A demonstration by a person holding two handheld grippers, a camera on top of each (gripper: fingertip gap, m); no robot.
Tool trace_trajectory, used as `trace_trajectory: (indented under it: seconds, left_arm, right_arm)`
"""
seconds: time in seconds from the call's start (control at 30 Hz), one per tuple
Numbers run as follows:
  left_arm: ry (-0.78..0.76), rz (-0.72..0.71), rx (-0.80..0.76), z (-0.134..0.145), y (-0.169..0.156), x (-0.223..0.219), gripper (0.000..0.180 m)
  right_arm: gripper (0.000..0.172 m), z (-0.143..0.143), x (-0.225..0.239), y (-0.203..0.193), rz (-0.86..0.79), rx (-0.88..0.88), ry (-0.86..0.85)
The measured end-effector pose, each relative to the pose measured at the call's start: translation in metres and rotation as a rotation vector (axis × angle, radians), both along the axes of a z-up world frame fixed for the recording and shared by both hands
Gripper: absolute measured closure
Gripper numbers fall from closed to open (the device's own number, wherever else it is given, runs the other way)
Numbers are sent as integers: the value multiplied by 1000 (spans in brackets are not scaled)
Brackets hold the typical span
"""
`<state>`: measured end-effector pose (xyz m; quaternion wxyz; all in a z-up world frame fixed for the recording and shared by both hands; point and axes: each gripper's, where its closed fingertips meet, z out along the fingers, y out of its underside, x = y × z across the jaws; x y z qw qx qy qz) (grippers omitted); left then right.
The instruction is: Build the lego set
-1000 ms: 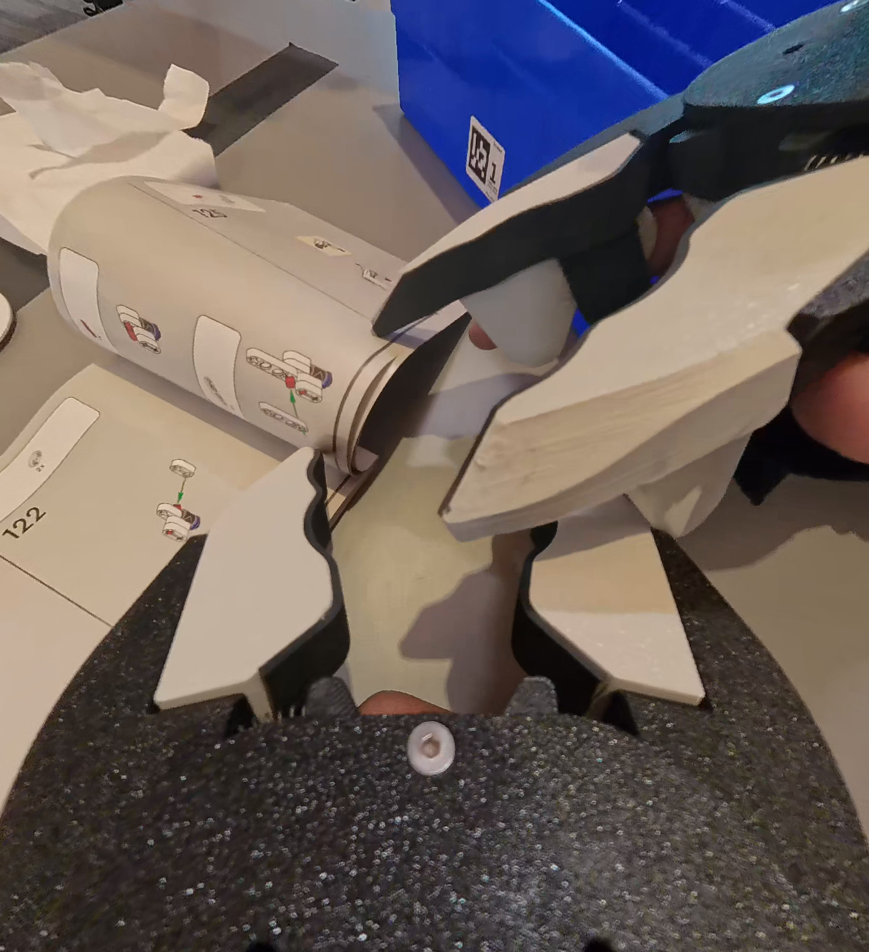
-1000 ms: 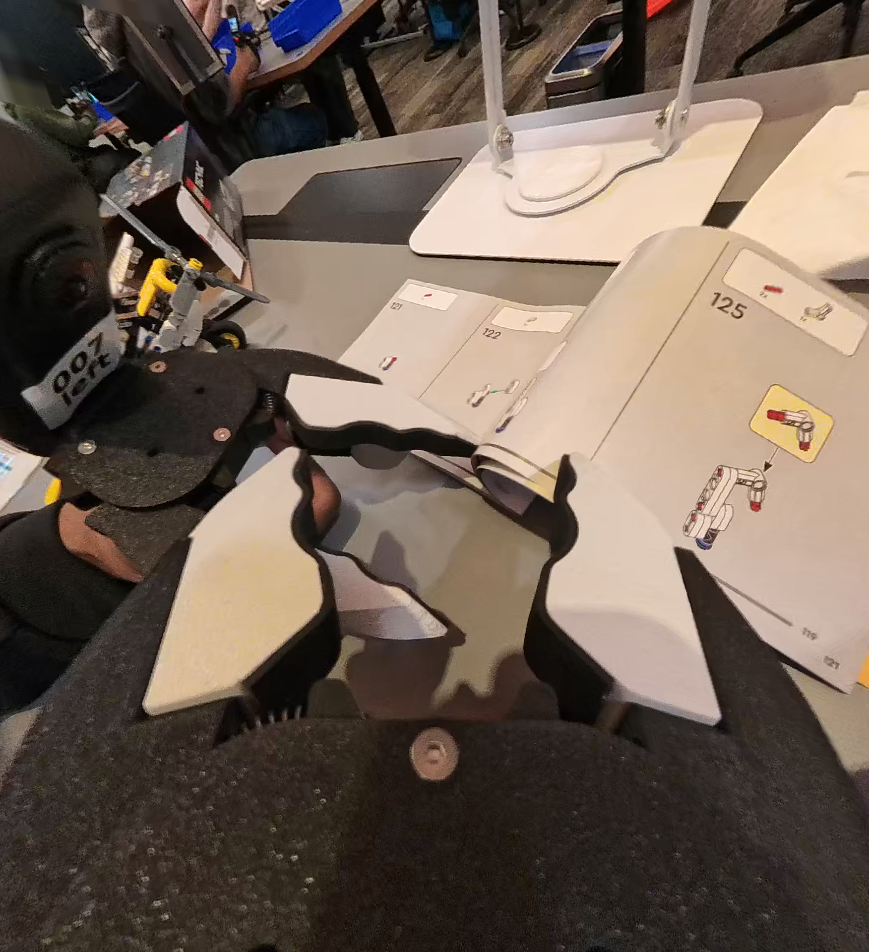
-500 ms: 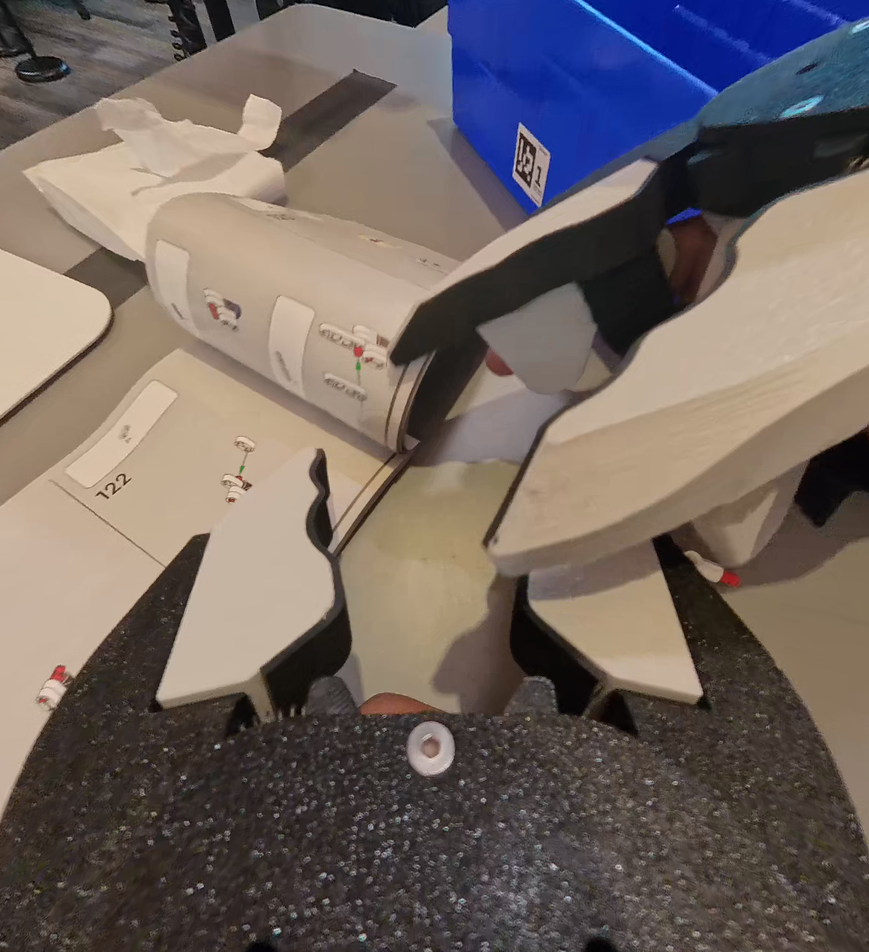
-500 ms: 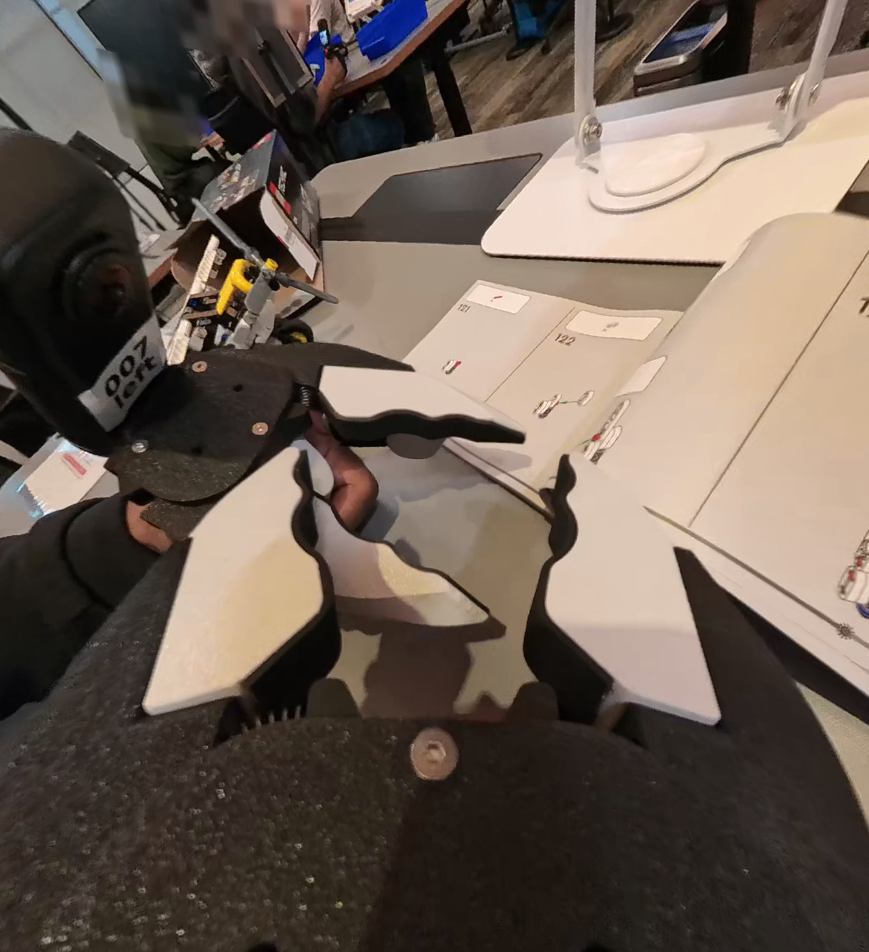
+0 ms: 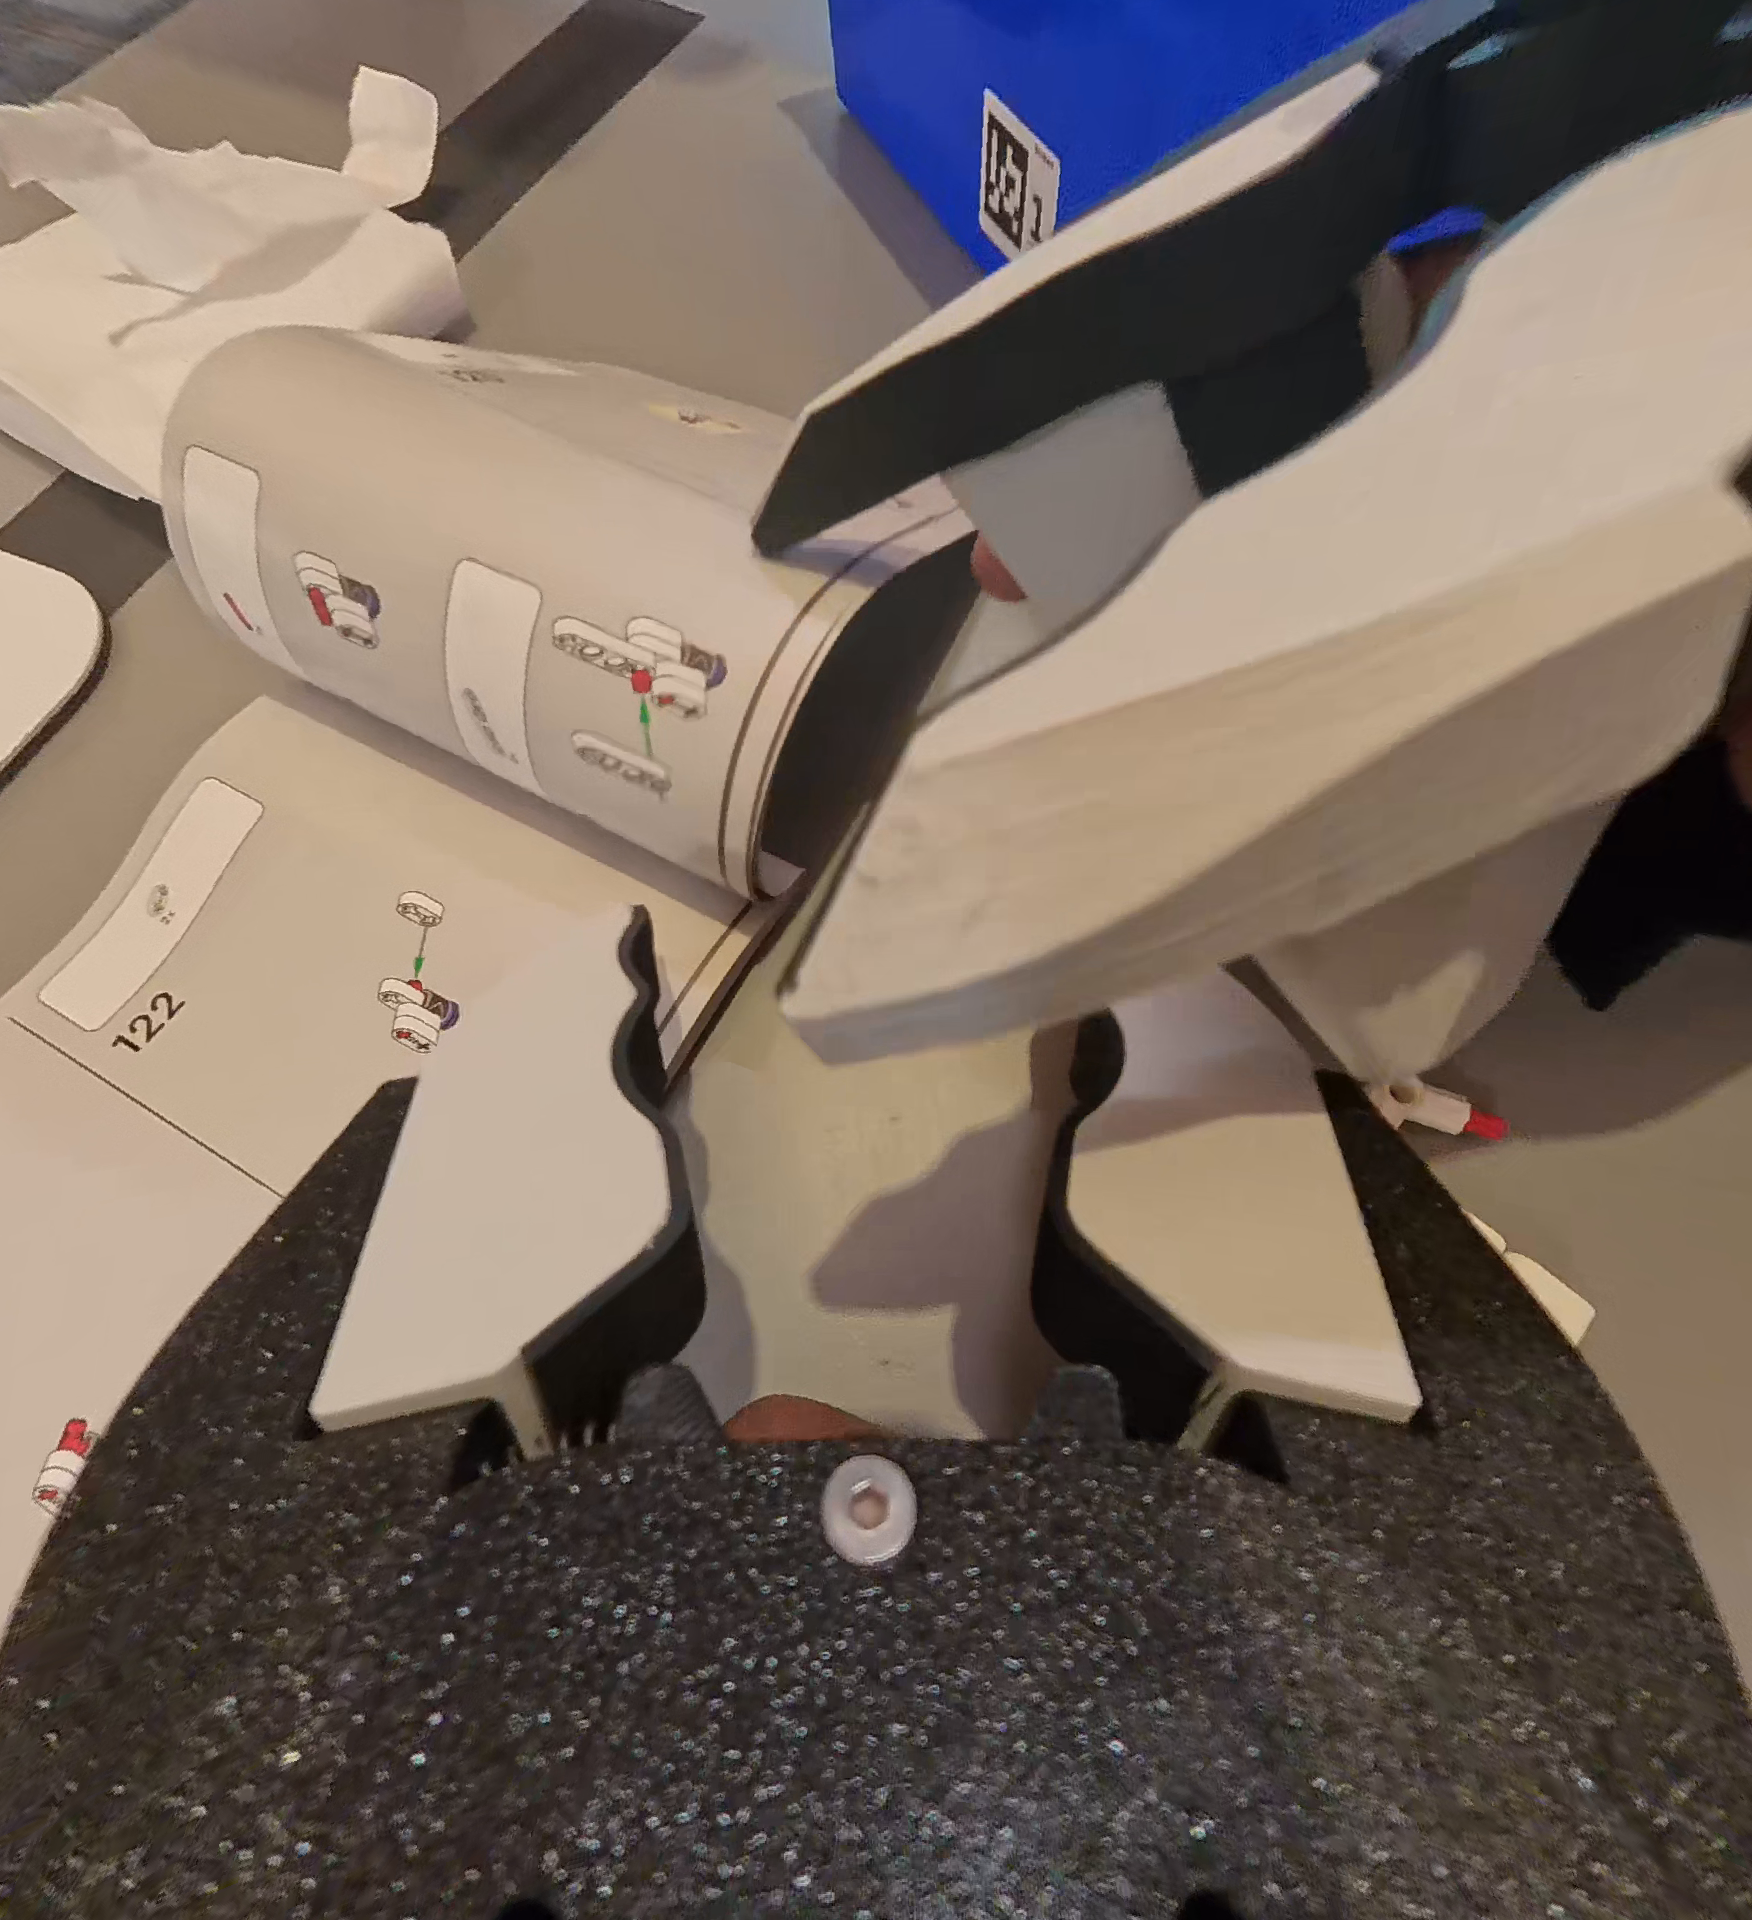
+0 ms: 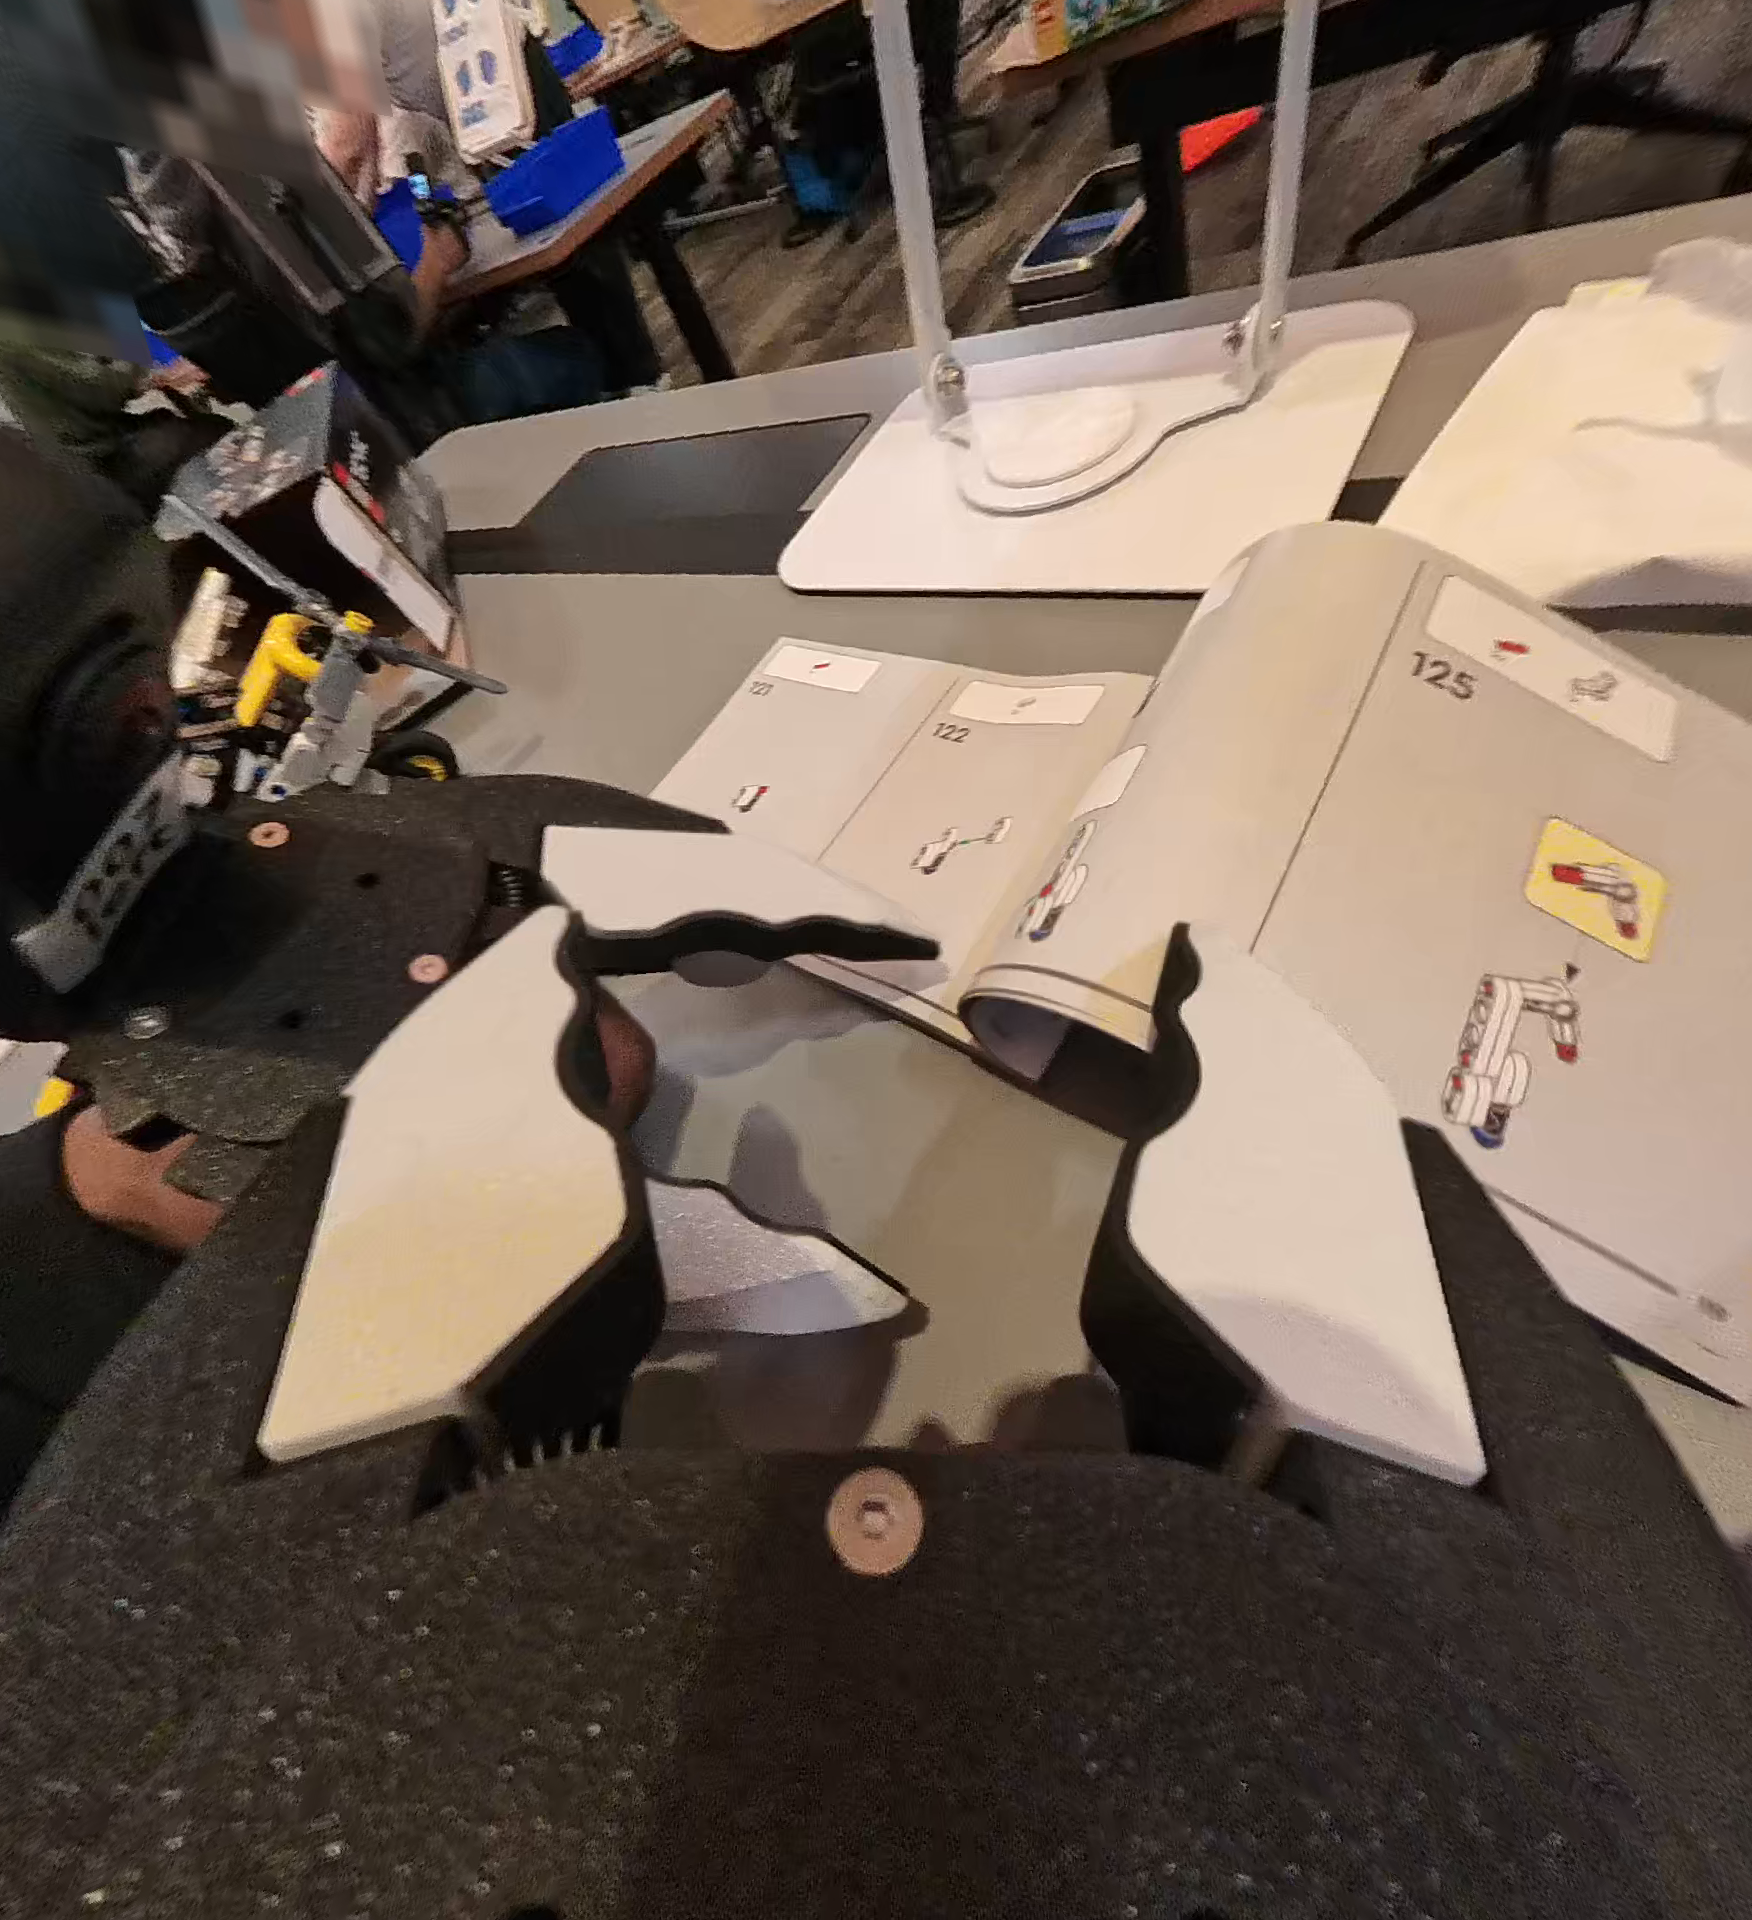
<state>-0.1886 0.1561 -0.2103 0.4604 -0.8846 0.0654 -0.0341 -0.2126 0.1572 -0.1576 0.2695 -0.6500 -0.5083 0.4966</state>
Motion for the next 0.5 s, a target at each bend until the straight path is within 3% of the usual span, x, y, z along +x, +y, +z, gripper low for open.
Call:
trace_trajectory:
  seconds: [0.5]
  left_arm:
    - [-18, 23, 82, 11, -10, -3, 104]
  right_arm:
    - [79, 9, -9, -22, 134, -264, 49]
